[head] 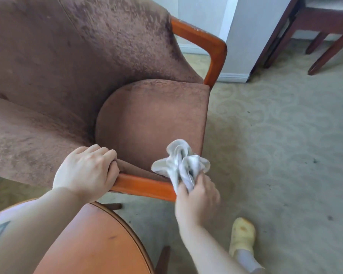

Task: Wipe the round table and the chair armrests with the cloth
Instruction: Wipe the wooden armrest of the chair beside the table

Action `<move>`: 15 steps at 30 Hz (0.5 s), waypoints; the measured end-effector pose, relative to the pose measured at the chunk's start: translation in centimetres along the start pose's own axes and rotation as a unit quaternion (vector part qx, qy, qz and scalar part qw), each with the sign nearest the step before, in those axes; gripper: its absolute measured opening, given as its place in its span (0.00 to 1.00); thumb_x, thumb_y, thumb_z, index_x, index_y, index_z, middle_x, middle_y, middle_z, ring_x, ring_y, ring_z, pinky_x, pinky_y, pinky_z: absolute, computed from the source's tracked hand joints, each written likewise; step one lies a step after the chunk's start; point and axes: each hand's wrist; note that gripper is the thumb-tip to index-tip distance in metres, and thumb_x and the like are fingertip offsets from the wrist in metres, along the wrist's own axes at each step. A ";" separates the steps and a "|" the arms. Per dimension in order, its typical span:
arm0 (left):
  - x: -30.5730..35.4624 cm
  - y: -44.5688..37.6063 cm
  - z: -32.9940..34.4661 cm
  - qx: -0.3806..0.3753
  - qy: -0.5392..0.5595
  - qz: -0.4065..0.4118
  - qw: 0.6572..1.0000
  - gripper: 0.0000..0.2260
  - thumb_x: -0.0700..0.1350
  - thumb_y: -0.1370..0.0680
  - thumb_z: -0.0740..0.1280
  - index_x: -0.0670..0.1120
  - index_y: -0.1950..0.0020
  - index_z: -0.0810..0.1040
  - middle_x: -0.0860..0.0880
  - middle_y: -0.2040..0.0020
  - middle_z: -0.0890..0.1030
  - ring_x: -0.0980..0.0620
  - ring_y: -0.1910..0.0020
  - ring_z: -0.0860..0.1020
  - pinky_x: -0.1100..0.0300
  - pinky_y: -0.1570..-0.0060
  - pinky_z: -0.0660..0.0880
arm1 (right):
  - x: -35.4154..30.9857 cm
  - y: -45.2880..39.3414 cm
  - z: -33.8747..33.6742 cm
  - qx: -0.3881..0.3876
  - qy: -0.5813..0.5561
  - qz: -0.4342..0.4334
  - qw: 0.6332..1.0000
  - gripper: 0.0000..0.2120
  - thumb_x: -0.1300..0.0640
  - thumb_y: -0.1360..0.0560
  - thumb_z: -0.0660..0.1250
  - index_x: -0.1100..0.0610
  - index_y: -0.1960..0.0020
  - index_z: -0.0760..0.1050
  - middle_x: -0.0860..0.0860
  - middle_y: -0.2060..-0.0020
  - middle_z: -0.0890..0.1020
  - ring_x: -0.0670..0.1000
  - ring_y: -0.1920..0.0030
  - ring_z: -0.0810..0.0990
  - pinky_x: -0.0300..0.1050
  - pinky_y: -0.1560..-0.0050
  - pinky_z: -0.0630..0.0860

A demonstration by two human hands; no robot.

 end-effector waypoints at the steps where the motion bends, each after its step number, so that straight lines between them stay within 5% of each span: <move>1: 0.1 0.0 -0.1 -0.002 0.000 -0.002 1.000 0.18 0.51 0.23 0.48 0.48 0.64 0.74 0.52 0.66 0.76 0.47 0.63 0.76 0.52 0.59 0.72 | -2.5 0.4 0.7 -0.026 0.013 0.079 0.996 0.13 0.49 0.33 0.60 0.56 0.58 0.77 0.54 0.61 0.80 0.59 0.55 0.79 0.55 0.47 0.73; 3: 0.0 0.0 -0.3 -0.009 -0.005 0.001 1.000 0.18 0.52 0.23 0.48 0.48 0.63 0.74 0.52 0.66 0.76 0.47 0.63 0.76 0.52 0.59 0.72 | -5.6 1.2 1.3 -0.065 0.034 0.010 0.997 0.14 0.45 0.33 0.59 0.51 0.55 0.77 0.50 0.59 0.80 0.54 0.53 0.78 0.53 0.43 0.72; 5: 0.0 0.0 -0.5 -0.016 -0.010 0.002 1.000 0.18 0.51 0.24 0.49 0.47 0.63 0.74 0.51 0.66 0.75 0.47 0.63 0.75 0.51 0.60 0.72 | -3.7 1.7 0.3 -0.113 0.013 -0.179 0.977 0.14 0.43 0.31 0.59 0.50 0.53 0.74 0.46 0.59 0.79 0.51 0.57 0.78 0.48 0.49 0.74; 7: 0.2 -0.1 -0.7 -0.009 -0.007 -0.002 1.000 0.16 0.50 0.24 0.50 0.47 0.65 0.72 0.51 0.68 0.75 0.46 0.65 0.75 0.51 0.62 0.72 | 0.1 -0.7 -1.8 -0.210 0.010 -0.263 0.941 0.16 0.44 0.32 0.61 0.52 0.49 0.75 0.47 0.58 0.79 0.52 0.58 0.79 0.44 0.58 0.74; 9: 0.2 -0.1 -0.6 0.003 -0.006 -0.008 1.000 0.16 0.50 0.24 0.51 0.47 0.66 0.72 0.51 0.69 0.74 0.46 0.66 0.75 0.51 0.63 0.72 | 3.4 -3.9 -3.6 -0.317 0.010 -0.182 0.931 0.18 0.44 0.31 0.62 0.50 0.44 0.76 0.45 0.54 0.80 0.52 0.55 0.80 0.44 0.59 0.74; 12: 0.2 -0.1 -1.0 -0.007 -0.009 -0.012 1.000 0.15 0.49 0.24 0.51 0.48 0.66 0.71 0.52 0.69 0.73 0.46 0.67 0.75 0.52 0.63 0.72 | 3.5 -5.5 -2.9 -0.322 0.009 0.082 0.943 0.11 0.42 0.25 0.60 0.42 0.44 0.73 0.42 0.58 0.81 0.47 0.57 0.80 0.45 0.55 0.75; 15: 0.3 -0.5 -1.5 -0.036 -0.002 -0.024 0.999 0.13 0.51 0.25 0.53 0.50 0.66 0.70 0.54 0.69 0.72 0.48 0.66 0.75 0.53 0.62 0.72 | 0.4 -3.6 -1.3 -0.279 0.059 0.051 0.957 0.17 0.41 0.29 0.55 0.39 0.42 0.69 0.41 0.54 0.80 0.49 0.53 0.81 0.44 0.52 0.72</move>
Point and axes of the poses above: each hand's wrist, its own y-axis away from the middle knuckle, its own z-axis out of the palm, x = y × z
